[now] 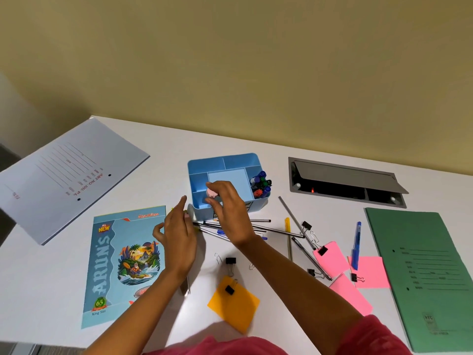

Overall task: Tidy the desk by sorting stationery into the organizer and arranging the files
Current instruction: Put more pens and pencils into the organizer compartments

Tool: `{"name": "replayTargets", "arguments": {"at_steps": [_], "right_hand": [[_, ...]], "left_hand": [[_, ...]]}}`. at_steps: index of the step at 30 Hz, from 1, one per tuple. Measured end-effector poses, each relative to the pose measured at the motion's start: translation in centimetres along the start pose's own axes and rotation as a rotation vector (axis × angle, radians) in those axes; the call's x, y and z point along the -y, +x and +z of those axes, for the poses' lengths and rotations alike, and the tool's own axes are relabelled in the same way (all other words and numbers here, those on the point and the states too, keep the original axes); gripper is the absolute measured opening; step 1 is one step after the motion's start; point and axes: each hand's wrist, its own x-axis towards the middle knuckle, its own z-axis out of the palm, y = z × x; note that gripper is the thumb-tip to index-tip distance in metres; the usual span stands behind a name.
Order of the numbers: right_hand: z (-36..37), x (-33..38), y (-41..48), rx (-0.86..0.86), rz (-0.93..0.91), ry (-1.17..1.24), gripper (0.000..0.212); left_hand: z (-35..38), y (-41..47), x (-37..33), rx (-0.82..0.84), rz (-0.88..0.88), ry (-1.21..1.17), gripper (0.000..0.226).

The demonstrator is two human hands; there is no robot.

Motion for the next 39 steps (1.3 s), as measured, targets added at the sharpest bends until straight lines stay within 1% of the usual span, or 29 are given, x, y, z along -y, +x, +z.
{"name": "replayTargets", "arguments": {"at_steps": [3, 5, 6, 9, 12, 16, 20, 22, 24, 25, 27, 29, 31, 33, 36, 39], "right_hand": [[0.7, -0.9, 0.2, 0.073, -0.069, -0.104, 0.028], [1.4, -2.0, 0.2, 0.121, -0.121, -0.236, 0.028], [1.6, -2.4, 0.2, 0.129, -0.131, -0.293, 0.027], [1.8, -2.8, 0.0, 0.125, -0.125, -0.389, 0.024], [1.8, -2.6, 0.0, 0.151, -0.148, -0.439, 0.028], [2.2, -2.7, -0.2, 0.178, -0.166, -0.532, 0.032], [2.3, -2.7, -0.5, 0.185, -0.152, -0.521, 0.037], [2.1, -2.4, -0.6, 0.180, -0.142, -0.488, 0.035], [1.5, -2.3, -1.0, 0.121, -0.137, -0.433, 0.028], [1.0, -2.2, -1.4, 0.065, -0.140, -0.398, 0.025], [0.2, -2.1, -2.3, -0.088, -0.177, -0.355, 0.022], [-0.6, -2.2, -3.3, -0.227, -0.201, -0.381, 0.018], [-1.4, -3.2, -4.5, -0.297, -0.116, -0.412, 0.018], [-2.5, -4.7, -5.8, -0.319, 0.051, -0.385, 0.024], [-4.4, -7.8, -8.0, -0.268, 0.169, -0.407, 0.028], [-5.7, -9.6, -9.4, -0.215, 0.289, -0.449, 0.027]], "left_hand": [[-0.1, 1.2, -0.9, 0.115, -0.162, -0.191, 0.036], [-0.2, 2.1, -1.3, 0.145, -0.290, -0.305, 0.034], [-0.3, 2.6, -1.4, 0.157, -0.322, -0.340, 0.034], [-0.4, 3.8, -0.6, 0.210, -0.355, -0.405, 0.030], [-0.5, 4.4, 0.2, 0.239, -0.413, -0.447, 0.028], [-0.4, 4.6, 0.6, 0.258, -0.420, -0.457, 0.032], [-0.5, 4.5, 1.0, 0.268, -0.431, -0.473, 0.034], [-0.5, 4.5, 1.0, 0.270, -0.428, -0.485, 0.036], [-0.4, 4.4, 0.9, 0.264, -0.429, -0.472, 0.035], [-0.4, 4.4, 0.8, 0.260, -0.435, -0.472, 0.035], [-0.3, 4.3, 0.9, 0.250, -0.432, -0.468, 0.036], [-0.2, 4.1, 1.0, 0.243, -0.418, -0.428, 0.038], [0.0, 3.9, 1.0, 0.238, -0.422, -0.424, 0.040], [0.1, 3.8, 1.0, 0.237, -0.421, -0.441, 0.041], [0.2, 3.7, 1.0, 0.228, -0.412, -0.436, 0.040], [0.2, 3.7, 1.0, 0.227, -0.416, -0.447, 0.041]]}}
